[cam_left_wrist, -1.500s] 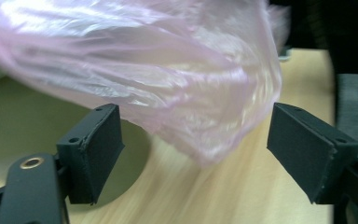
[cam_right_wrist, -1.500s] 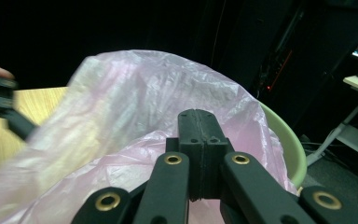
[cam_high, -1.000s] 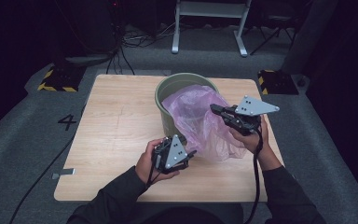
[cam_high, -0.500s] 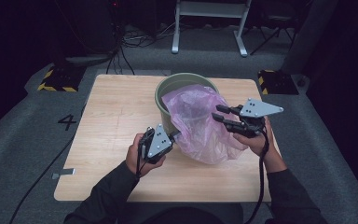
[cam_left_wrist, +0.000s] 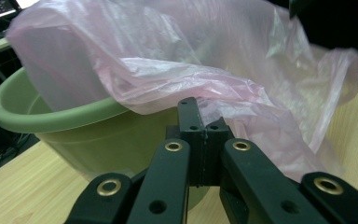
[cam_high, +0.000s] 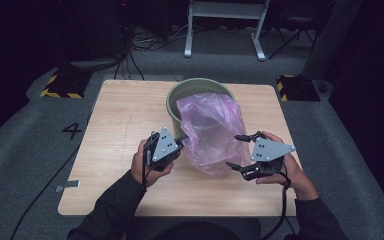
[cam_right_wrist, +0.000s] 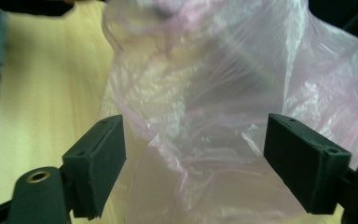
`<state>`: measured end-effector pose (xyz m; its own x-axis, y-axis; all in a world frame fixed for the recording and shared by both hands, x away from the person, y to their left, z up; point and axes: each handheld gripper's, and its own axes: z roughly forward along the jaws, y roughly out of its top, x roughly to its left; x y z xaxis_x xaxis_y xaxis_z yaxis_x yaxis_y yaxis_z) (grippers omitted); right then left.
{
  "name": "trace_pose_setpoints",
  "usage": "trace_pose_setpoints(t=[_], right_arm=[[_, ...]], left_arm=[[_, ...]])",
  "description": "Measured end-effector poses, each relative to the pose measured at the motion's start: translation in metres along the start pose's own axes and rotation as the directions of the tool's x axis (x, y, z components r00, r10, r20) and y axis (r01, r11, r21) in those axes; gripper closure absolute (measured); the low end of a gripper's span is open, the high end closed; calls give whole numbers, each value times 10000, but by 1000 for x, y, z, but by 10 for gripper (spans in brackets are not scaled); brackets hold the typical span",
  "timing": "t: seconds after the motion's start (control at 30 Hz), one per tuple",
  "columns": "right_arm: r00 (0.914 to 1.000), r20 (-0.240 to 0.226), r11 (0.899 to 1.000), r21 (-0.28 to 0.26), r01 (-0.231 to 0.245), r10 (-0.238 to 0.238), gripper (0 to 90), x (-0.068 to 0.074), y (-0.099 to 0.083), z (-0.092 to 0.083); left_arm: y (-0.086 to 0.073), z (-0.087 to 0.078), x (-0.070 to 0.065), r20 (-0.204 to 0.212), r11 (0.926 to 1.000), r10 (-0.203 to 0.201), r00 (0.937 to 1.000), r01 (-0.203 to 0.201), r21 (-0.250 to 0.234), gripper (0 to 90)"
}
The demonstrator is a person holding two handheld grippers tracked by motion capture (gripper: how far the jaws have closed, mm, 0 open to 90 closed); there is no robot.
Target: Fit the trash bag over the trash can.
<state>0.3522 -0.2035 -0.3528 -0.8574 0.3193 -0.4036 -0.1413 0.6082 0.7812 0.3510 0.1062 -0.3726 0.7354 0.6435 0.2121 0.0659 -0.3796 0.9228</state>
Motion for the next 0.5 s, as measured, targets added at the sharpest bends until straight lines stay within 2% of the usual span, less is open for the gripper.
trace_pose_setpoints(t=[0.13,0.2,0.27,0.3,0.33,0.4,0.47,0.5], right_arm=[[9995,253,9998,91,184,-186,212,6,-6,4],[9975,580,9992,-21,408,-406,215,14,-9,7],[9913,1054,9969,51,789,-790,221,20,-9,10],[9913,1054,9969,51,789,-790,221,20,-9,10],[9842,1345,9932,40,1161,-1156,243,24,-9,12],[9742,1780,9903,224,1368,-1386,292,27,-10,15],[9620,2106,9848,347,1701,-1735,413,29,-11,18],[9620,2106,9848,347,1701,-1735,413,29,-11,18]], left_arm=[[1,-2,3,5,9998,-179,9998,179,-27,900],[1,-3,5,53,9996,-260,9996,260,-84,900],[2,-4,6,13,9995,-297,9996,297,-121,900],[2,-4,6,13,9995,-297,9996,297,-121,900],[2,-5,8,97,9989,-441,9990,443,-171,900],[2,-6,10,47,9988,-448,9990,449,-200,900],[2,-7,11,58,9986,-481,9988,482,-203,900],[2,-7,12,73,9983,-521,9986,523,-238,900]])
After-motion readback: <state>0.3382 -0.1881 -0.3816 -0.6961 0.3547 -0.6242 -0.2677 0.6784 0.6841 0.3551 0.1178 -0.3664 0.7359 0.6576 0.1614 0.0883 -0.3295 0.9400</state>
